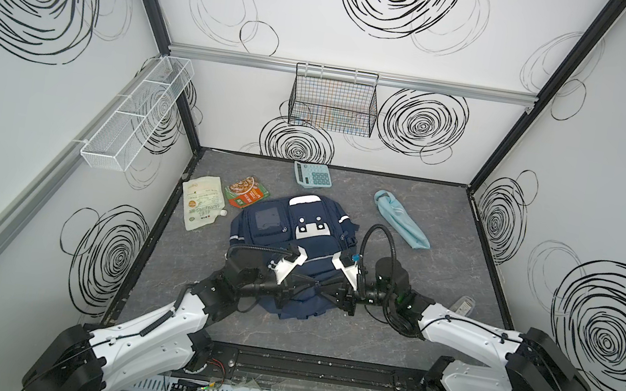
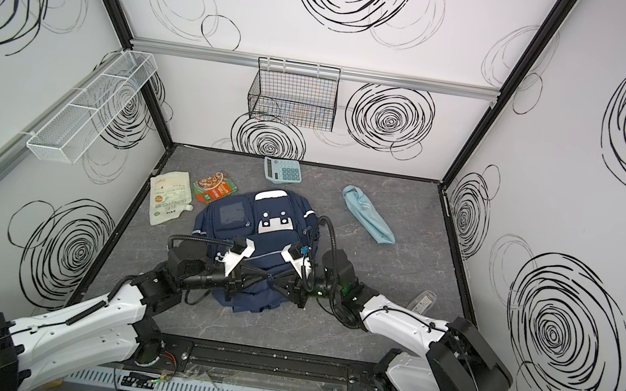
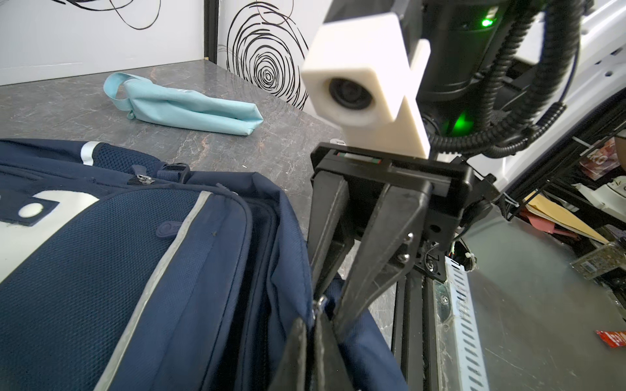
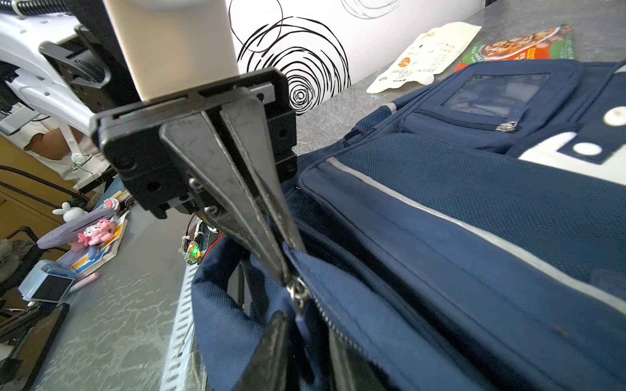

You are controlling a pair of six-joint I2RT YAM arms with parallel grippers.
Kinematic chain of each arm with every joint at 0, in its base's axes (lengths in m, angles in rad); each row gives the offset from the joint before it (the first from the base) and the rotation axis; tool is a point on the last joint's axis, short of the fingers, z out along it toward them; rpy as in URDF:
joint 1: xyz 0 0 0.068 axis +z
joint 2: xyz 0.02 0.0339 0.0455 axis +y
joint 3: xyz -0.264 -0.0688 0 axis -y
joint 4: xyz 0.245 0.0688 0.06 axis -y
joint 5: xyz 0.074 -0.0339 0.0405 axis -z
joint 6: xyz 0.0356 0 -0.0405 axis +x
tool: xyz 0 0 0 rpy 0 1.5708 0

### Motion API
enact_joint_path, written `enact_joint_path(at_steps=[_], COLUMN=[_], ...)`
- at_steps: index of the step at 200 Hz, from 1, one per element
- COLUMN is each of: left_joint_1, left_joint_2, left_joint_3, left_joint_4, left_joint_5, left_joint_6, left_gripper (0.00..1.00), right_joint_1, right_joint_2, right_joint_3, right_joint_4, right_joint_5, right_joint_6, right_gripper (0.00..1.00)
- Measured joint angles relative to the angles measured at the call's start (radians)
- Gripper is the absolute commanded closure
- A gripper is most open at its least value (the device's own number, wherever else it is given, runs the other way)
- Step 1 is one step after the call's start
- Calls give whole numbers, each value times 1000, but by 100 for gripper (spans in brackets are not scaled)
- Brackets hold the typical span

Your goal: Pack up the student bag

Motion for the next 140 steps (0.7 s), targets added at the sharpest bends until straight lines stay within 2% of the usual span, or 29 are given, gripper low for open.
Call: enact_joint_path(at_steps=[35, 60, 107, 126, 140], left_joint_1=[0, 0, 5, 5, 5], left_joint_2=[0, 0, 0, 0, 0], left_joint_3=[0, 0, 0, 0, 0], left_joint_4=[-6, -6, 1, 1, 3], left_joint_5=[2, 2, 2, 2, 1], left_joint_6=[-3, -6, -8, -8, -8], left_gripper=[100, 100, 100, 100, 100], right_joint_1=[0, 0, 0, 0, 0], right_joint_2=[23, 32, 33, 32, 26], right_joint_3=[9, 14, 21, 21, 21], right_joint_4=[3, 12, 14, 15, 16], right_joint_5=[-12, -27, -25, -18, -10], right_joint_6=[1, 11, 28, 32, 38], right_gripper=[74, 67, 68, 61, 61])
